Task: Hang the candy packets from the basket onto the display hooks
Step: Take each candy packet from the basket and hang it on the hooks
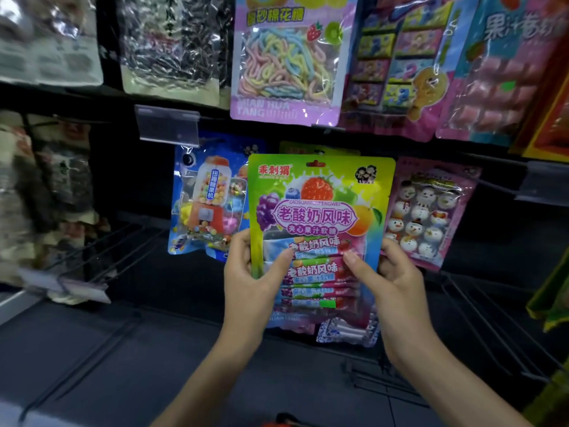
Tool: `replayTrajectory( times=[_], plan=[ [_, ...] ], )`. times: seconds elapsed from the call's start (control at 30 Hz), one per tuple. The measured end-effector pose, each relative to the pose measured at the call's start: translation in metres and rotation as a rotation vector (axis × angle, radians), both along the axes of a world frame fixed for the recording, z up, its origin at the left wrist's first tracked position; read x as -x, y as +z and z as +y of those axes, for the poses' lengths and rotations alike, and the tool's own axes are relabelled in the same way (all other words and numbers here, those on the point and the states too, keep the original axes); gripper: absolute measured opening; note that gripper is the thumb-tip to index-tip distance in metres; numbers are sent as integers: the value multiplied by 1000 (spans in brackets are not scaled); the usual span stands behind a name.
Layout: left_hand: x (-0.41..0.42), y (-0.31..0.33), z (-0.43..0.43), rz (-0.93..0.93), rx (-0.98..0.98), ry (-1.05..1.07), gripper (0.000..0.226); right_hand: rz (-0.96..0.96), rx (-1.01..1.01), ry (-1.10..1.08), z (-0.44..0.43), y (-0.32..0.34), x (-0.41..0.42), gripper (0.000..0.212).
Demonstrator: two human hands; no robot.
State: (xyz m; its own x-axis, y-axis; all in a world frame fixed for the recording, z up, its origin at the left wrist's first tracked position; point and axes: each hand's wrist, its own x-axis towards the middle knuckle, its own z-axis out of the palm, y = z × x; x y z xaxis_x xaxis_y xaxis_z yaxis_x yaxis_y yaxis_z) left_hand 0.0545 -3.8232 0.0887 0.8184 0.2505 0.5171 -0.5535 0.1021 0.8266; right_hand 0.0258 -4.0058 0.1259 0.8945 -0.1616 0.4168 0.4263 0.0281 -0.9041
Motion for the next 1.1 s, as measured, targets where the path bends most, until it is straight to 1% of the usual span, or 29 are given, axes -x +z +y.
replayTrajectory(
  times=[0.17, 0.37, 0.5, 0.6, 0.73, 0.87, 0.93, 1.1],
  plan=[
    [0, 6, 5, 2, -23, -17, 30, 17, -2, -2, 1, 3, -1, 19],
    [-1, 13, 8, 7, -22, -22, 36, 54, -31, -12, 3, 10, -5, 18],
    [-2, 14, 6, 39, -7, -12, 48, 80, -40, -17, 5, 11, -6, 17],
    [-6, 14, 6, 61, 7, -7, 52, 87, -49, -12, 6, 13, -7, 18],
    [-10, 12, 6, 89, 20, 3, 74, 92, -55, -20, 7, 13, -9, 18],
    [-10, 10, 5, 93, 33, 11, 79, 109, -87, -23, 5, 8, -8, 17],
    [-10, 10, 4, 104, 30, 13, 78, 121, -100, -28, 5, 5, -9, 17],
    [-14, 11, -1, 115, -26, 78, 64, 106, -61, -60, 5, 4, -17, 17]
  ],
)
